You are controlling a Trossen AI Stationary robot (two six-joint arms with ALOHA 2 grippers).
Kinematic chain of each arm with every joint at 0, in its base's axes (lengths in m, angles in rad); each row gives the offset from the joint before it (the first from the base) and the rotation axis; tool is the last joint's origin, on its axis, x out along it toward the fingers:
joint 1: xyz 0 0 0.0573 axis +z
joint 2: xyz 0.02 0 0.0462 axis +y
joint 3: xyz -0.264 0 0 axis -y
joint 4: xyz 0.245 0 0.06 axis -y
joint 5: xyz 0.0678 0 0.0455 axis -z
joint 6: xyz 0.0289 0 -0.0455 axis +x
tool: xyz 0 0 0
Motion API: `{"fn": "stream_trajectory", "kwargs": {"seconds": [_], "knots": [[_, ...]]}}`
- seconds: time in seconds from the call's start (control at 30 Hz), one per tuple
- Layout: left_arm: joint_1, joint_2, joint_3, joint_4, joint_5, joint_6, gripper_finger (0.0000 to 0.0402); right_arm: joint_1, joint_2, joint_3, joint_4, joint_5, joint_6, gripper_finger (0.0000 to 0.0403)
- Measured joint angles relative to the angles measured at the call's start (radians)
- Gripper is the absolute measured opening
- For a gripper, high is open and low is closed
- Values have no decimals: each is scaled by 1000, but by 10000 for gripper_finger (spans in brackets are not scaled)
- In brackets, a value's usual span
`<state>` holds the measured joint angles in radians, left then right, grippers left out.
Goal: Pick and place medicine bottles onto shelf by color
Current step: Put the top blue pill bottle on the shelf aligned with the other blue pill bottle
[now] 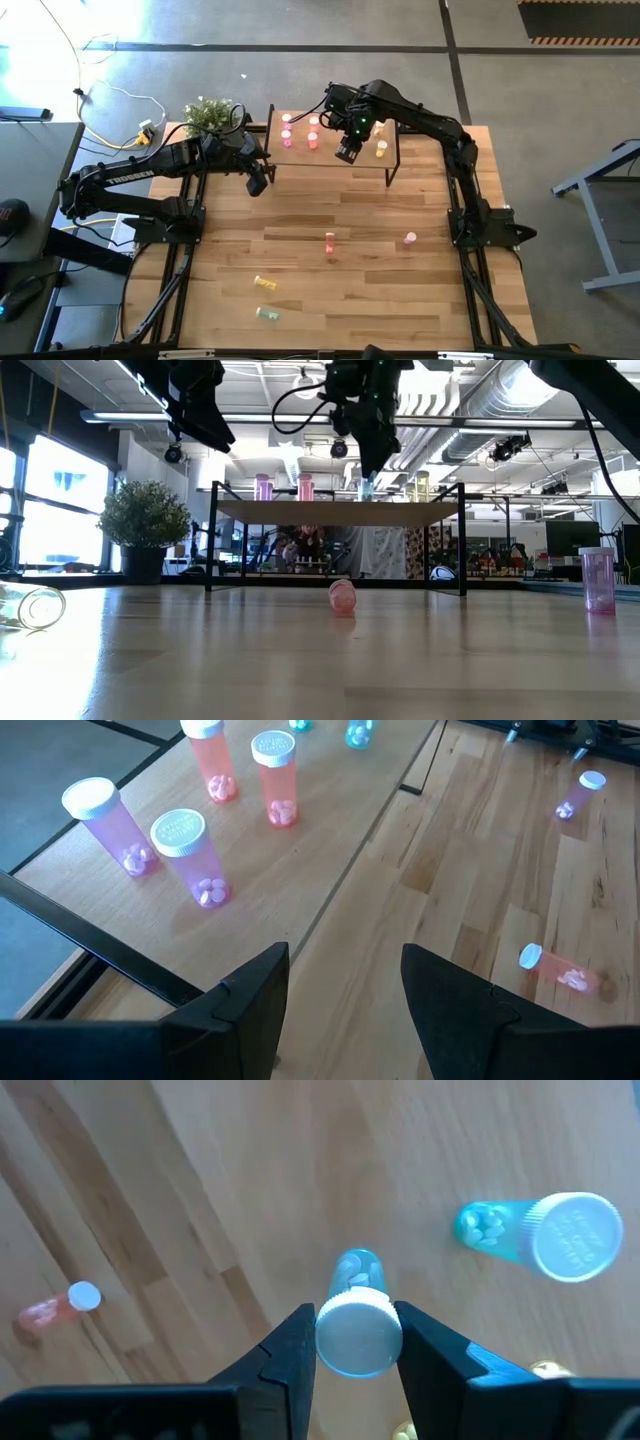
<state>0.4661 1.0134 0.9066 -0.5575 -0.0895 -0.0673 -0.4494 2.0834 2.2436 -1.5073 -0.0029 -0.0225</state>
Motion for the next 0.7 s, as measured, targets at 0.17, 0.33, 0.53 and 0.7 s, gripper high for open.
{"fn": "stream_trajectory", "kwargs": {"seconds": [0.17,0.33,0.53,0.7], "knots": [[0,0,0,0,0,0,186,-4,2,0,1,-1,4,108],[0,0,0,0,0,0,186,-4,3,0,-7,-5,4,108],[0,0,0,0,0,0,186,-4,3,0,-10,-6,4,108],[0,0,0,0,0,0,186,-4,4,0,0,-5,-3,117]]}}
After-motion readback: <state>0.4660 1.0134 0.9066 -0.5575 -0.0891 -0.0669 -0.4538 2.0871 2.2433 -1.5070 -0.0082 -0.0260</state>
